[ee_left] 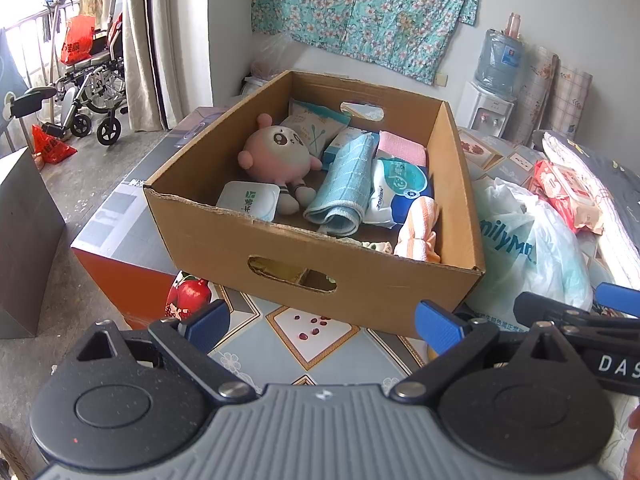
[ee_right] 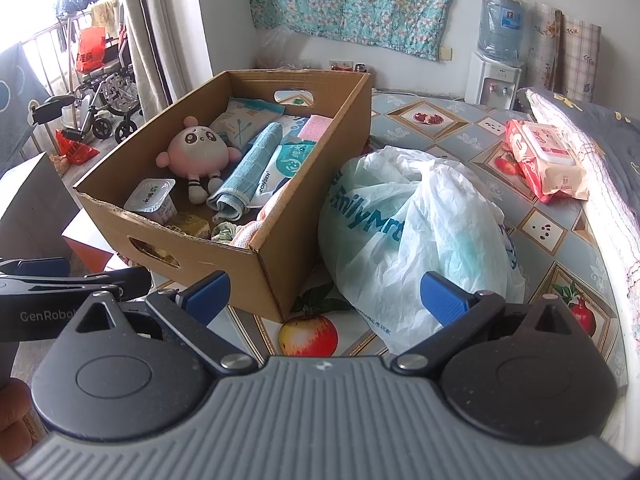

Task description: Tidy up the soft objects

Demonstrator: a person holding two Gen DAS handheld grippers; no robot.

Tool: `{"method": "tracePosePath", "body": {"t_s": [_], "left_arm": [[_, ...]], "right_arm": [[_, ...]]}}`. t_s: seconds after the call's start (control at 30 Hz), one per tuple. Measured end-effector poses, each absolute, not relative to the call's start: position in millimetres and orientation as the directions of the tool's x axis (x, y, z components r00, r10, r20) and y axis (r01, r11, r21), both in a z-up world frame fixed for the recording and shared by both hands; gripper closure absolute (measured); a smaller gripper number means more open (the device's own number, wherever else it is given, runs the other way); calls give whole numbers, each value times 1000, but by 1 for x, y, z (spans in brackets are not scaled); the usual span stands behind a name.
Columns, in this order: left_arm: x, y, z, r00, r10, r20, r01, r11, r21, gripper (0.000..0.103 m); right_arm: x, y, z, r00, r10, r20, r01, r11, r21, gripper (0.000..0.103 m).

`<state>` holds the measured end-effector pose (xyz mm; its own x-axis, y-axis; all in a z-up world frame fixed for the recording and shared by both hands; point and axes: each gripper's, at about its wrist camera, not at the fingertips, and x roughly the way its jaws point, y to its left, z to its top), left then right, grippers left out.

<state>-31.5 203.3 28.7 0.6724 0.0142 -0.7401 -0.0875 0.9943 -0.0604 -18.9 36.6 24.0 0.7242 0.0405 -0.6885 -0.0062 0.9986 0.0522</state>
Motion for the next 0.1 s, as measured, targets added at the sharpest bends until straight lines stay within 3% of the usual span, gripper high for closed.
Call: {"method": "tracePosePath", "body": {"t_s": [0.1], "left_arm": [[-31,203,29,673,14,-740,-87,994,-60,3]], "right_arm": [[-19,36,24,722,41,-690,-7,999,53,1]]}}
